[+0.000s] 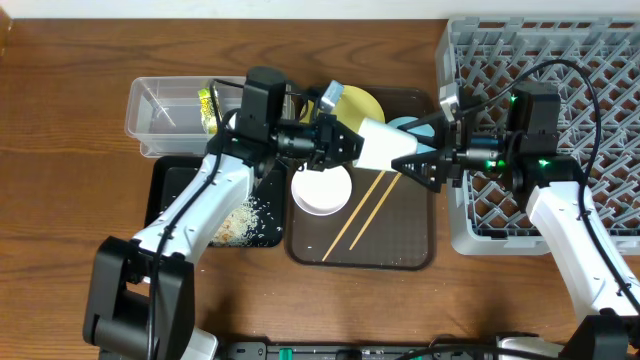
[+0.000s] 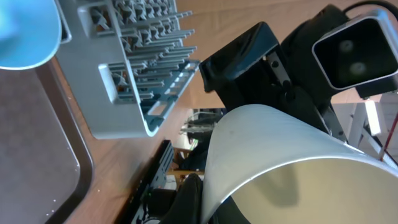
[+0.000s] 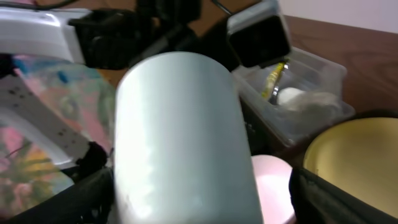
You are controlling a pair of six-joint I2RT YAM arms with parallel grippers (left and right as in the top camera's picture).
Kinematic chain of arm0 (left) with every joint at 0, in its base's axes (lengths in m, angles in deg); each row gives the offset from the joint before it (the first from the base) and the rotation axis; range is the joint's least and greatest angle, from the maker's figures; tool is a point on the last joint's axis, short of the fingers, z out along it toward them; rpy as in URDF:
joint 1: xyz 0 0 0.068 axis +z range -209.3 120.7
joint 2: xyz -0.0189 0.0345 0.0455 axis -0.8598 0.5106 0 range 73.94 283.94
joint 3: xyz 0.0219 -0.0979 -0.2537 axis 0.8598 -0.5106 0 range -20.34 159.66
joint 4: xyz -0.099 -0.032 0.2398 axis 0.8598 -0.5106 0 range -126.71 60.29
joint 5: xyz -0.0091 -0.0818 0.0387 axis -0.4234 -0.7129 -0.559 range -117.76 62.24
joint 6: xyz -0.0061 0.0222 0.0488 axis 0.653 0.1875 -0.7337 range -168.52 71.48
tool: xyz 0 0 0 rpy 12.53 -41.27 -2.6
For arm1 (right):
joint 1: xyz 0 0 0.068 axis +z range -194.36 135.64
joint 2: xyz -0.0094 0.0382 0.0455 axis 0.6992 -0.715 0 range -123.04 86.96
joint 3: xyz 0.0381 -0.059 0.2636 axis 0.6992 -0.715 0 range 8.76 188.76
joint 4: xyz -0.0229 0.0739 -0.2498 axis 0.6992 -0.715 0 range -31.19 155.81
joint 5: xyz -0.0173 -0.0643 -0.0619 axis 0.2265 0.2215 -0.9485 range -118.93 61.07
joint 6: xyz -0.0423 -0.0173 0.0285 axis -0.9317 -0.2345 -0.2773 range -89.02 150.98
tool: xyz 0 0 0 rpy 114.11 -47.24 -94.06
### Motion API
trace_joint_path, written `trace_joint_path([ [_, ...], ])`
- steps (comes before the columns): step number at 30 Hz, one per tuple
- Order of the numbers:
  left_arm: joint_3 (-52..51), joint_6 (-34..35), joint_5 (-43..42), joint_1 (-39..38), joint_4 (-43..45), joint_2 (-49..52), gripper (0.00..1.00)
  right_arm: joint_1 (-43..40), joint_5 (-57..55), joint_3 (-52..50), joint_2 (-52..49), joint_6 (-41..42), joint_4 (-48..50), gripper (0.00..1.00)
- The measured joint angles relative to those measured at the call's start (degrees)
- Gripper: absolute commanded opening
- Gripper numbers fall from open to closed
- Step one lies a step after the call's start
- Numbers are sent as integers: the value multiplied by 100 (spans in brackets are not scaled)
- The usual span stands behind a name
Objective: Sort waste into correct bins and load items into the dishwasher rack
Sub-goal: 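Hand the white cup from the left gripper to the right gripper, then place the white cup upside down in the dish rack with right gripper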
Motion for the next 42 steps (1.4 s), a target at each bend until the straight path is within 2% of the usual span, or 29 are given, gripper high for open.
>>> trace_joint_path([
  [4, 0, 4, -7, -37, -2, 0, 6, 31, 192, 0, 0, -13, -79, 66],
  [12, 0, 0, -48, -37, 0, 0, 6, 42, 260, 0, 0, 7, -111, 64],
  [15, 0, 0, -52, -37, 0, 0, 7, 42, 264, 0, 0, 7, -109, 58],
  [18, 0, 7, -52, -37, 9, 0, 14, 42, 271, 0, 0, 7, -116, 51],
  [20, 0, 35, -50, -37, 20, 0, 17, 83, 267, 0, 0, 9, -131, 52],
  [23, 0, -37, -48, -37, 42, 0, 40, 186, 203, 0, 0, 9, -177, 51],
  [27, -2, -385, 109, -37, -4, 0, 47, 212, -278, 0, 0, 7, -378, 51],
  [32, -2, -1110, 955, 98, -772, 2, 56, 197, -1283, 2, 4, 4, -826, 50],
  [35, -2, -1637, 1650, 219, -1438, 0, 56, 101, -2133, 46, 11, 0, -1314, 47],
  [38, -4, -2162, 2295, 367, -1967, -33, 56, -44, -2981, 354, 50, 13, -2251, 36],
  [42, -13, -2693, 3265, 651, -2721, -297, 56, -334, -4048, 1276, 140, 20, -3639, 31],
])
